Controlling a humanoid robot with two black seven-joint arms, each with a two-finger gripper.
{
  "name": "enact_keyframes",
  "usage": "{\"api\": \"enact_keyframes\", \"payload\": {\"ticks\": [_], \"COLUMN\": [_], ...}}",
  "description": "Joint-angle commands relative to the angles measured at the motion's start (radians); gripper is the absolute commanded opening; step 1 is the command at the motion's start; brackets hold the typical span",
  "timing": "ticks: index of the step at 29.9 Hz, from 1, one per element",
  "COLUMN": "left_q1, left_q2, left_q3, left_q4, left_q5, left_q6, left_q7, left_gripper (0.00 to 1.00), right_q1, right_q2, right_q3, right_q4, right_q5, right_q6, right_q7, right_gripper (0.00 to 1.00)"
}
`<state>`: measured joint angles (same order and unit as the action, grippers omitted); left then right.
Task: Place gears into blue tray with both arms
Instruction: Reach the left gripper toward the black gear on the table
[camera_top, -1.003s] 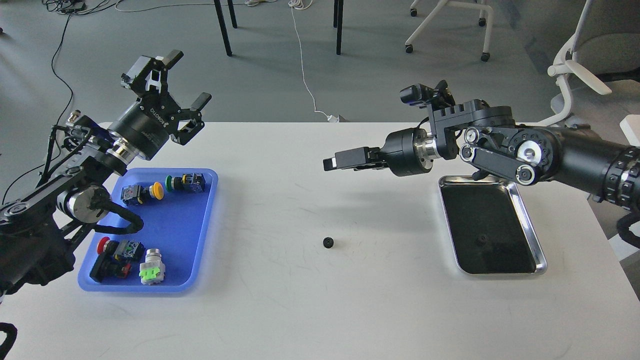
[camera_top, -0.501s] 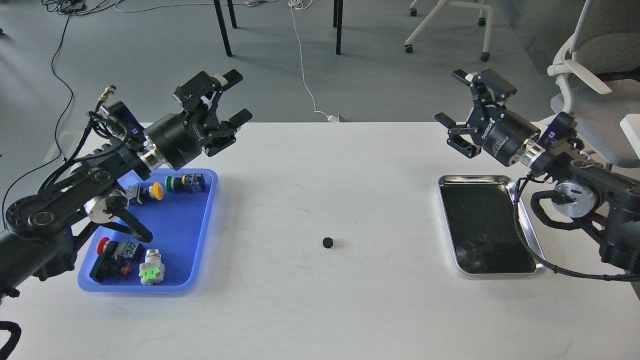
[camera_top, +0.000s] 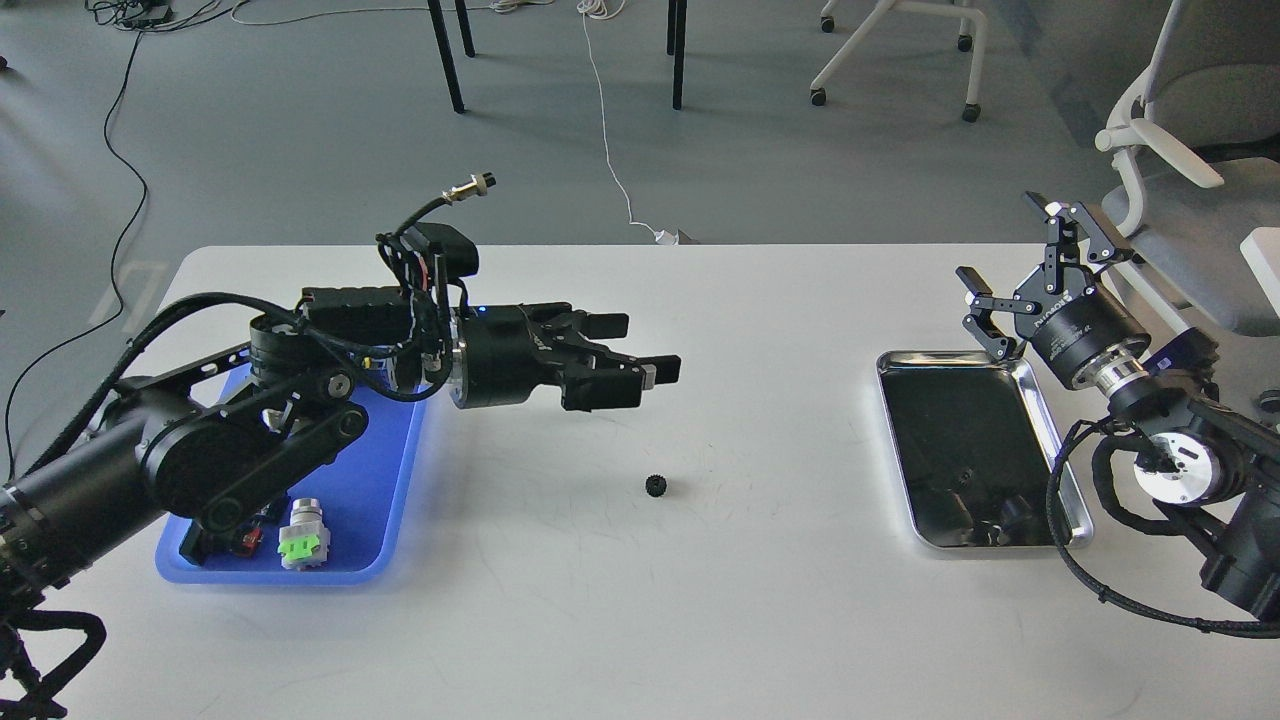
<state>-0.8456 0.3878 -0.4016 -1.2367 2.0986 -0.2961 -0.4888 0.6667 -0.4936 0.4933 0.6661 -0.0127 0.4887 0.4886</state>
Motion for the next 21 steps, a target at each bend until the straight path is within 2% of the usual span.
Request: {"api": "enact_keyframes", "payload": {"ticks": [1, 13, 21], "left_q1": [-0.027, -0.029, -0.029], "left_q2": [-0.029, -0.156, -0.198], "left_q3": [0.105, 0.202, 0.251], "left_q4": [0.013, 0.219, 0.324], "left_q5": [0.083, 0.083, 0.083], "left_q6": [0.034, 0.038, 0.075], "left_q7": [0.000, 0.000, 0.000], "left_gripper": [0.99, 0.99, 0.98], "right_q1": [0.001, -0.007, -0.009], "right_q2": [-0.002, -0.003, -0.005], "right_q3": [0.011, 0.016, 0.016], "right_q4": [-0.016, -0.025, -0.025], "right_q5": [0.000, 0.000, 0.000], "right_q6": [0.000, 0.000, 0.000], "right_q7": [0.000, 0.000, 0.000], "right_gripper": [0.99, 0.99, 0.99]}}
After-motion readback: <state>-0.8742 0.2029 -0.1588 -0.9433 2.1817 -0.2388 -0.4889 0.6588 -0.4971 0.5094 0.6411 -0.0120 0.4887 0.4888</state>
